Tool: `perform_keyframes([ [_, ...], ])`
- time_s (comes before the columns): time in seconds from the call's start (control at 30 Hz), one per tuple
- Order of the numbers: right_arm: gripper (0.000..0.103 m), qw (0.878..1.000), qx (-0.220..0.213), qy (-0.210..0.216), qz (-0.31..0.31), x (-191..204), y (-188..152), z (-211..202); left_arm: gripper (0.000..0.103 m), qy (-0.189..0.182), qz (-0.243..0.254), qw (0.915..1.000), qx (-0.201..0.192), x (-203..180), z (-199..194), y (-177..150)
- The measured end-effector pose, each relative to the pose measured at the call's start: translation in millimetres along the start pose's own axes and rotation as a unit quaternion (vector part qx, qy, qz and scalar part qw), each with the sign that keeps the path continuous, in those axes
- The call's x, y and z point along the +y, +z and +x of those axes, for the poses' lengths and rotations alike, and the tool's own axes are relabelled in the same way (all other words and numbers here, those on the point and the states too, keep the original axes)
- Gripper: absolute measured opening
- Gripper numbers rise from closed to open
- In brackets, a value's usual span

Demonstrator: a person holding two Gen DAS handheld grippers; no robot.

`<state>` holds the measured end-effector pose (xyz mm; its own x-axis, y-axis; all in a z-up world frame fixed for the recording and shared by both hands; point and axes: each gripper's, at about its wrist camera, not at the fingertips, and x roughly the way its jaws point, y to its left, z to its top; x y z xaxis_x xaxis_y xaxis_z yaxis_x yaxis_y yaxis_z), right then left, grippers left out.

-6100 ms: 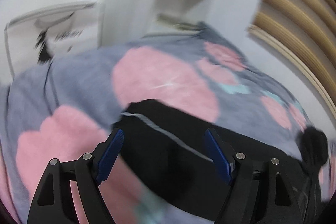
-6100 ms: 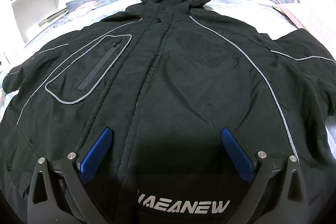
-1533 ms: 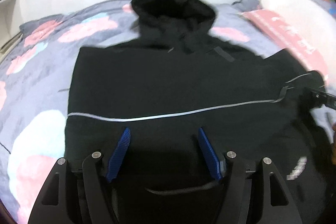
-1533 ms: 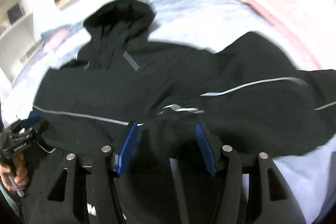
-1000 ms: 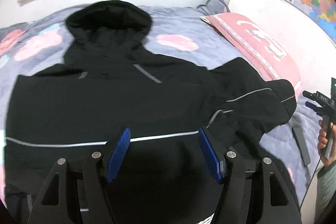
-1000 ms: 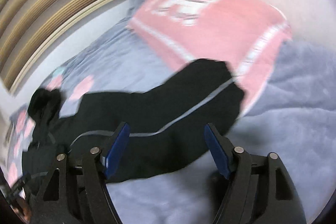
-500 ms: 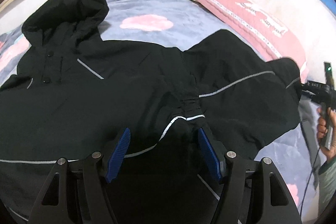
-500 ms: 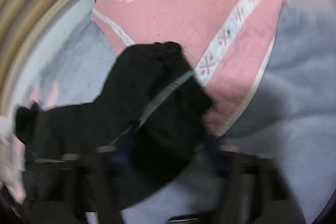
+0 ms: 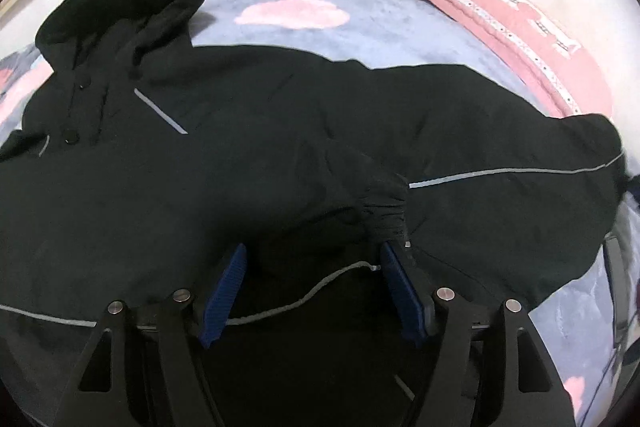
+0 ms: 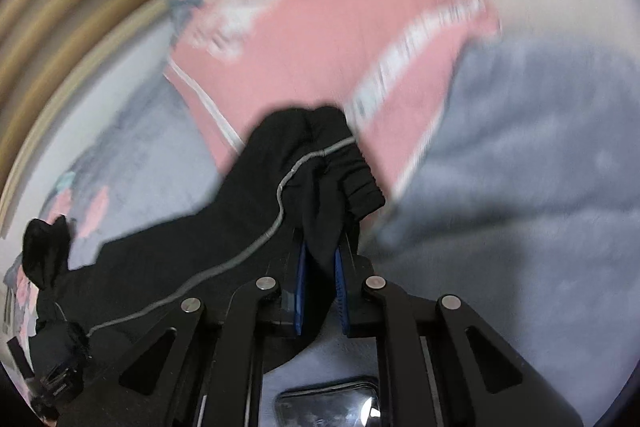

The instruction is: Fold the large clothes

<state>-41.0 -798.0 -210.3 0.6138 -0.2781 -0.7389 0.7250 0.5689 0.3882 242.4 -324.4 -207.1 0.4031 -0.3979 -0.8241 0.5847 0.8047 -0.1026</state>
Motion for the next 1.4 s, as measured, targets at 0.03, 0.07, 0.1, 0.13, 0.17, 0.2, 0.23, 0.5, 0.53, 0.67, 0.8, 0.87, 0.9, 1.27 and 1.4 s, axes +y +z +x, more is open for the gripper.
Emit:
perform_keyframes([
  [0.03,0.016,1.0,0.011,0.003,0.003,-2.0,-1.6,6.8,0.071,-0.007,0.001,1.0,-0.004,1.5,-8.3,0.5],
  [0.07,0.016,1.0,0.012,0.004,0.002,-1.2,-2.3,7.5,0.071,-0.012,0.002,0.9999,-0.009,3.3,-14.9,0.2],
  [0.1,0.015,1.0,0.005,0.003,-0.006,2.8,-2.8,2.7,0.071,-0.019,0.006,0.9996,-0.021,6.9,-28.2,-0.5],
  [0.13,0.015,1.0,-0.002,0.003,-0.014,7.0,-2.6,-3.4,0.071,-0.022,0.01,0.9992,-0.032,10.0,-39.2,-1.2],
  [0.17,0.015,1.0,-0.01,0.006,-0.022,14.6,-2.0,-11.6,0.071,-0.021,0.013,0.9986,-0.046,15.8,-53.4,-2.4],
  [0.2,0.015,0.999,-0.017,0.01,-0.028,22.0,-2.0,-19.7,0.071,-0.018,0.013,0.9979,-0.061,23.1,-68.5,-3.5],
  [0.23,0.015,0.999,-0.027,0.014,-0.038,34.0,-3.1,-31.6,0.071,-0.018,0.011,0.9973,-0.07,30.0,-79.5,-4.4],
  [0.5,0.015,0.987,-0.069,0.039,-0.143,183.3,-34.2,-97.9,0.071,0.072,-0.02,0.9902,-0.118,95.6,-156.4,-30.3],
  [0.53,0.015,0.983,-0.071,0.045,-0.164,209.4,-44.4,-103.6,0.071,0.082,-0.021,0.9888,-0.123,102.1,-163.0,-35.0],
  [0.67,0.015,0.967,-0.067,0.07,-0.234,310.7,-91.4,-110.9,0.071,0.09,-0.028,0.9859,-0.138,137.3,-188.7,-53.3],
  [0.8,0.015,0.948,-0.056,0.094,-0.298,402.7,-152.0,-108.8,0.071,0.1,-0.031,0.9828,-0.152,167.4,-208.0,-70.6],
  [0.87,0.015,0.938,-0.045,0.122,-0.32,440.4,-181.6,-107.6,0.071,0.104,-0.031,0.9814,-0.158,177.3,-214.9,-78.7],
  [0.9,0.015,0.934,-0.041,0.133,-0.328,453.1,-193.3,-107.8,0.071,0.107,-0.031,0.9807,-0.161,184.4,-218.2,-82.5],
  [1.27,0.066,0.911,0.004,0.143,-0.388,516.3,-285.7,-72.7,0.071,0.093,-0.064,0.9834,-0.142,244.4,-213.9,-118.1],
  [1.4,0.08,0.93,-0.005,0.115,-0.349,470.8,-242.5,-61.1,0.071,0.074,-0.079,0.9844,-0.139,252.5,-202.5,-119.1],
])
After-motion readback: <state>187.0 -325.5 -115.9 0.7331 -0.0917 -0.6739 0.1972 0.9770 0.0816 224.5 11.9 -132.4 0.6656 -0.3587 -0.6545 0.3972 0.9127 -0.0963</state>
